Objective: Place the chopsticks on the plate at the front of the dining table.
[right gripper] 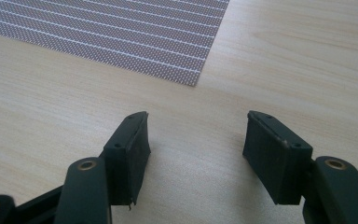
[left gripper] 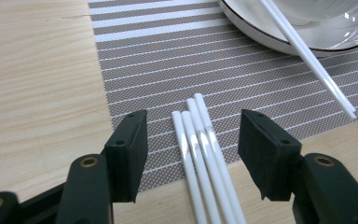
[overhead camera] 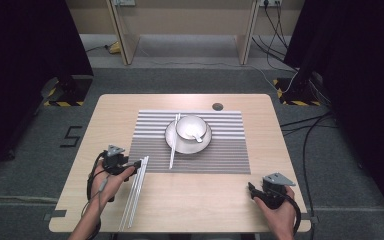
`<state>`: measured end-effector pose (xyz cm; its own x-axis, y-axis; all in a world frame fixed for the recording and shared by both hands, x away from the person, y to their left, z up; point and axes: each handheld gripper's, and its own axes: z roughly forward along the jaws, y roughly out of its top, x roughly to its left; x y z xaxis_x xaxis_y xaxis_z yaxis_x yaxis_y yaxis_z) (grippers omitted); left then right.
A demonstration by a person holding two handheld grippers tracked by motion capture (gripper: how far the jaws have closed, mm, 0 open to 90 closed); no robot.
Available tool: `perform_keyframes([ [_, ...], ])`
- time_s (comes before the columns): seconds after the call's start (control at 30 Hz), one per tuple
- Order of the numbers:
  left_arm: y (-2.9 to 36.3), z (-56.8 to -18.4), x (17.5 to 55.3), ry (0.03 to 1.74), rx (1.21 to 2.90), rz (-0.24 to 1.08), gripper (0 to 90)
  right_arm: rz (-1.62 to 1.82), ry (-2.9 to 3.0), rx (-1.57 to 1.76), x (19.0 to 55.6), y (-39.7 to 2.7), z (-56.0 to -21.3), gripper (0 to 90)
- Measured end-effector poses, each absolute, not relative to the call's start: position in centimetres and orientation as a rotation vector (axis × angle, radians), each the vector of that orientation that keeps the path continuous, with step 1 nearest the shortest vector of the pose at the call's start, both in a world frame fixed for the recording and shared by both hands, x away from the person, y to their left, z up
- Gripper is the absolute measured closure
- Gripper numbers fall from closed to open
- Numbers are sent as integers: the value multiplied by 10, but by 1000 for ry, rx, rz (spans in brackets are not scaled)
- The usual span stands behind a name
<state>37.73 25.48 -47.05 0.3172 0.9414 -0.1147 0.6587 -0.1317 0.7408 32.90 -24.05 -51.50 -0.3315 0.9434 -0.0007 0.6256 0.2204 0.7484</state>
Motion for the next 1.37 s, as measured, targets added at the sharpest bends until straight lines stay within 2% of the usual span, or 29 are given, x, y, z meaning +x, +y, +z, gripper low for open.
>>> perform_keyframes([
  [0.77,306,-490,340,1453,1805,629,422,916,2040,1443,329,-241,-515,404],
  [1.37,325,-496,322,1491,1759,636,431,918,2039,1445,330,-241,-515,402],
])
